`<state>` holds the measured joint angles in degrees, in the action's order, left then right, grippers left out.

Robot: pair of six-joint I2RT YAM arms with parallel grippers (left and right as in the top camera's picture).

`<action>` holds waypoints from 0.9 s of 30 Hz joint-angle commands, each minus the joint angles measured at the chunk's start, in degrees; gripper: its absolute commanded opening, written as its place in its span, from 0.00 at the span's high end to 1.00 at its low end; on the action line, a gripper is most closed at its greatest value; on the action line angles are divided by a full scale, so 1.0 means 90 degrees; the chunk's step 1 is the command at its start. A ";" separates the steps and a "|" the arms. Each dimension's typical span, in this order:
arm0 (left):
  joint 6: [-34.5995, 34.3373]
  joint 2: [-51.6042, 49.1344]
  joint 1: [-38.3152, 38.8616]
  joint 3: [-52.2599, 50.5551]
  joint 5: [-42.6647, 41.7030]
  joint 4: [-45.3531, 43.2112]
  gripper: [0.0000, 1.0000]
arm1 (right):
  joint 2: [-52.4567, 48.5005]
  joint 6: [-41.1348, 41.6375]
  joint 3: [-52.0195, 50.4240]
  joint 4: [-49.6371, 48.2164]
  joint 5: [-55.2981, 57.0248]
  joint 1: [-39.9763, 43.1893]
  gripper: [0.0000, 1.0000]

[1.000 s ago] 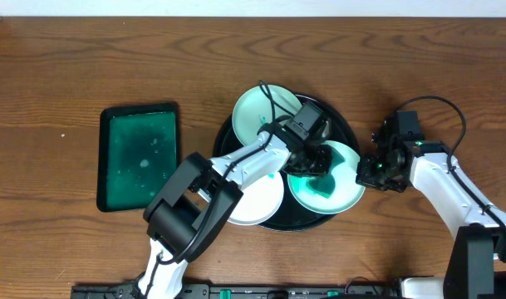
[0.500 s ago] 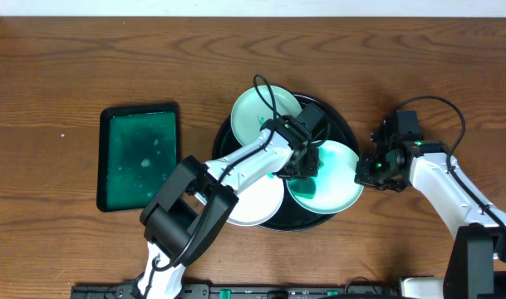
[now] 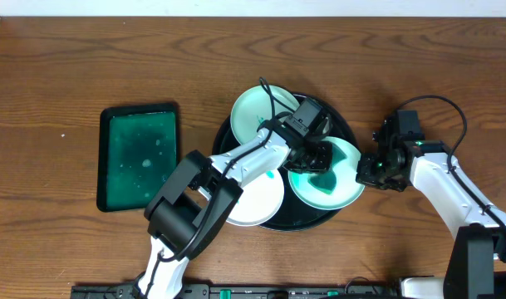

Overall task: Clean dirty plates on tray and stack at the side
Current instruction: 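Scrub the right pale green plate with the sponge in the left gripper, then return the sponge to the water tray with the left gripper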

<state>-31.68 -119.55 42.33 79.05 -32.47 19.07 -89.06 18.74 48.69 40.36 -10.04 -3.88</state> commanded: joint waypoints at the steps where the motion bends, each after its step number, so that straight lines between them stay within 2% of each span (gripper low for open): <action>1: 0.0148 -0.0228 0.0036 -0.0049 -0.0488 0.0017 0.93 | 0.0075 0.0107 0.0068 0.0036 0.0087 0.0002 0.99; 2: 0.0260 -0.0262 0.0034 -0.0049 -0.0425 0.0066 0.93 | 0.0075 0.0107 0.0068 0.0039 0.0087 0.0002 0.99; 4: 0.0301 -0.0267 0.0005 -0.0049 0.0432 0.0525 0.93 | 0.0075 0.0107 0.0068 0.0041 0.0087 0.0002 0.99; 6: 0.0231 -0.0253 -0.0051 0.0032 0.1812 0.1224 0.93 | 0.0075 0.0107 0.0068 0.0039 0.0087 0.0002 0.99; 10: 0.0318 -0.0228 -0.0053 0.0367 0.2873 0.1965 0.93 | 0.0075 0.0107 0.0068 0.0041 0.0087 0.0002 0.99; 11: 0.0367 -0.0228 -0.0044 0.0418 0.2895 0.2011 0.93 | 0.0075 0.0107 0.0068 0.0039 0.0087 0.0002 0.99; 16: 0.0345 -0.0206 -0.0041 0.0627 0.2370 0.2006 0.93 | 0.0075 0.0107 0.0068 0.0061 0.0087 0.0002 0.99; 21: 0.0568 -0.0206 -0.0063 0.0624 -0.0610 0.0823 0.93 | 0.0075 0.0107 0.0068 0.0070 0.0087 0.0002 0.99; 22: 0.0566 -0.0194 -0.0102 0.0624 -0.0896 0.0765 0.93 | 0.0075 0.0107 0.0068 0.0070 0.0087 0.0002 0.99; 27: 0.0571 0.0129 -0.0483 0.0624 -0.0923 0.1134 0.93 | 0.0075 0.0104 0.0068 0.0085 0.0085 0.0002 0.99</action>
<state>-27.97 -120.57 40.88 84.40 -36.01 27.53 -89.06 18.92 48.69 40.91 -10.44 -3.92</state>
